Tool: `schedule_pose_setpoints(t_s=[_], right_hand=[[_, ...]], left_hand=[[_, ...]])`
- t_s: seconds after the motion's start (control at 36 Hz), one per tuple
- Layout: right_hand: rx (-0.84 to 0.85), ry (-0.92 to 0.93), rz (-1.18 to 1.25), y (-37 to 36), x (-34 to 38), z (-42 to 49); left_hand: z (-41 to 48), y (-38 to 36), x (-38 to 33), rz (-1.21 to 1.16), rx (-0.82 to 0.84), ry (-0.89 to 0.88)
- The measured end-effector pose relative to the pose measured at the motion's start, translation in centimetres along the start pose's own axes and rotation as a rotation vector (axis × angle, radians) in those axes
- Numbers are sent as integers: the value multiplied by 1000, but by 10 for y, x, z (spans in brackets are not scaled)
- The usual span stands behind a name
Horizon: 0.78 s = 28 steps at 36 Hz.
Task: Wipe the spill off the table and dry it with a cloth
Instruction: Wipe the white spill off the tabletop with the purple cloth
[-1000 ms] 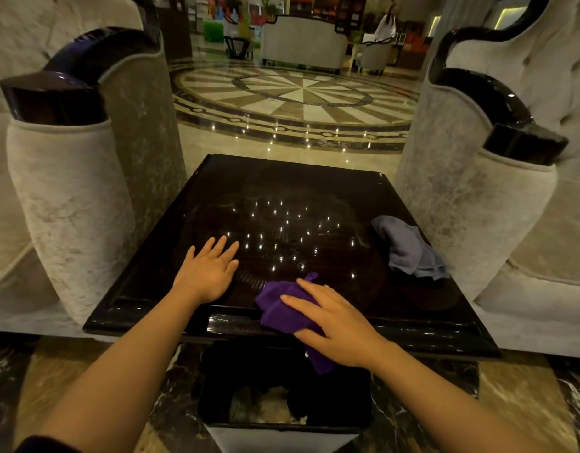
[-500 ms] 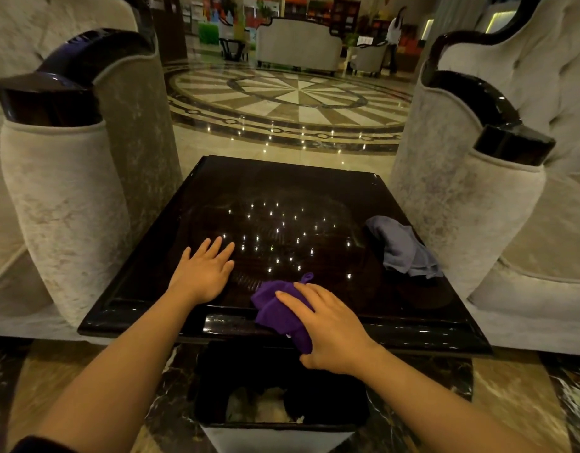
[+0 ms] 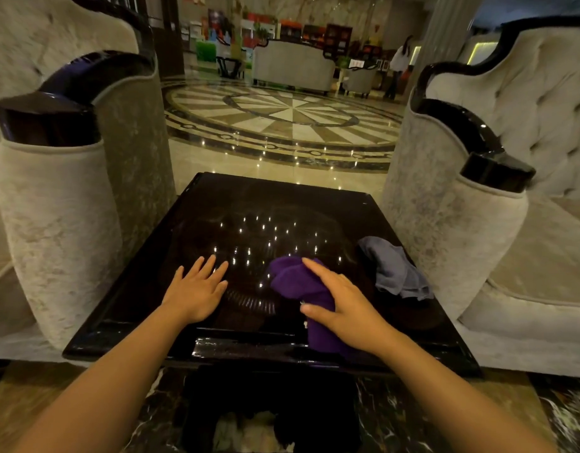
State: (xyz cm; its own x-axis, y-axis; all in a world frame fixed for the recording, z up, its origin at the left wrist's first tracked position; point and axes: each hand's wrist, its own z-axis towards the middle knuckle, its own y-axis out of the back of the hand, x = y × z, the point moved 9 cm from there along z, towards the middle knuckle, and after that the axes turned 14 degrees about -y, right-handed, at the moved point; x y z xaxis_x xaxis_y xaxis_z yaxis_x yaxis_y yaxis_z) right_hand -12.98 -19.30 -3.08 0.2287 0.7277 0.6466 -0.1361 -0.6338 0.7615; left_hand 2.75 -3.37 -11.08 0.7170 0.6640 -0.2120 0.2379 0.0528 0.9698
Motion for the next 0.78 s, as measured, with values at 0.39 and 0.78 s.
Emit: schedule_pose_setpoints(t_s=[0.39, 0.78], right_hand=[[-374, -65, -31, 75, -3, 64], [-532, -296, -201, 154, -96, 175]], left_hand=[[42, 18, -1, -28, -1, -30], [110, 18, 21, 14, 24, -73]])
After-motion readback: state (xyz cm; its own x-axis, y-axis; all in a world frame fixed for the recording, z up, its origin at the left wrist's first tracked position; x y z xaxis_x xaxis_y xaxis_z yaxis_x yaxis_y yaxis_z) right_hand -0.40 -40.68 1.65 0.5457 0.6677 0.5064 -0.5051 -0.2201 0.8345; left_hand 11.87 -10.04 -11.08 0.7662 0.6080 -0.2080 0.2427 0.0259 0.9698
